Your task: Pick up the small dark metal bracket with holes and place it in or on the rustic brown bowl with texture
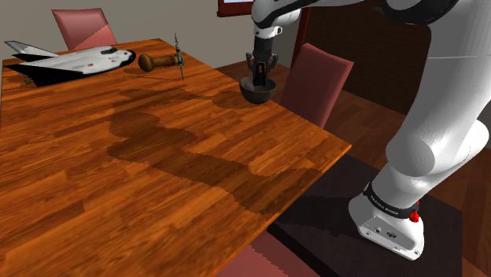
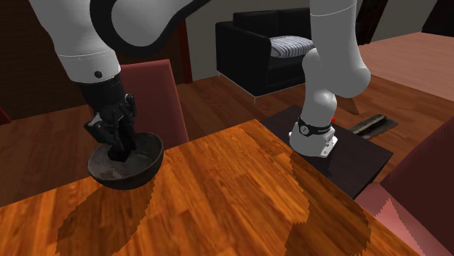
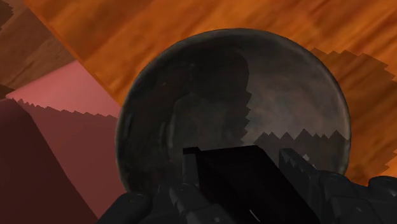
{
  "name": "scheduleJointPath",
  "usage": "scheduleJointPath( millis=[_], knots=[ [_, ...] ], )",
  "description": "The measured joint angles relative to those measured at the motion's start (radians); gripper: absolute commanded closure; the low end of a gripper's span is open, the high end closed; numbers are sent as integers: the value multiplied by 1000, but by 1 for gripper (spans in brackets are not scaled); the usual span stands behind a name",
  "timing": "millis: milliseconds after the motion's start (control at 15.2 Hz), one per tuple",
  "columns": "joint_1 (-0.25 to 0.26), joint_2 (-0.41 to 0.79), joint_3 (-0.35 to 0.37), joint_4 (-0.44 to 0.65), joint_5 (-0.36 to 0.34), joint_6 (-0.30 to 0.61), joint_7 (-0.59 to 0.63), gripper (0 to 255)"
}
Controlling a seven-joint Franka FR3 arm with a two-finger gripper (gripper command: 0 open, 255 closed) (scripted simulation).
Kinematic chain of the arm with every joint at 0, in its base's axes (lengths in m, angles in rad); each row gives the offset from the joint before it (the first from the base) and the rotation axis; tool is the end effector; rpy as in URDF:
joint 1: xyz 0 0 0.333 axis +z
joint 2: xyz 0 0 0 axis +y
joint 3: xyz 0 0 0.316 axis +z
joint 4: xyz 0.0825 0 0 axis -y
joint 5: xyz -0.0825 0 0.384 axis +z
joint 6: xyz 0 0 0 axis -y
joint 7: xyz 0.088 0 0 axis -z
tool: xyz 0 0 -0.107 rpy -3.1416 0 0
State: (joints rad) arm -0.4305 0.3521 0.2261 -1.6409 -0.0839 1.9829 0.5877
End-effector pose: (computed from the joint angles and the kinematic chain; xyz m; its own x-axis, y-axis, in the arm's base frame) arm 0.6388 -0.1534 0.4162 0.7166 -0.6974 -0.0007 -0.6974 -0.7166 -0.0002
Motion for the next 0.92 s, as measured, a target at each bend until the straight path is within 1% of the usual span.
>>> scheduleJointPath(
  millis=[198, 594, 660, 924],
  knots=[
    [0, 14, -2, -23, -4, 37, 2, 255],
    [0, 17, -2, -28, -5, 46, 2, 255],
    [0, 18, -2, -28, -5, 46, 2, 0],
    [0, 18, -2, -29, -5, 46, 2, 0]
  ],
)
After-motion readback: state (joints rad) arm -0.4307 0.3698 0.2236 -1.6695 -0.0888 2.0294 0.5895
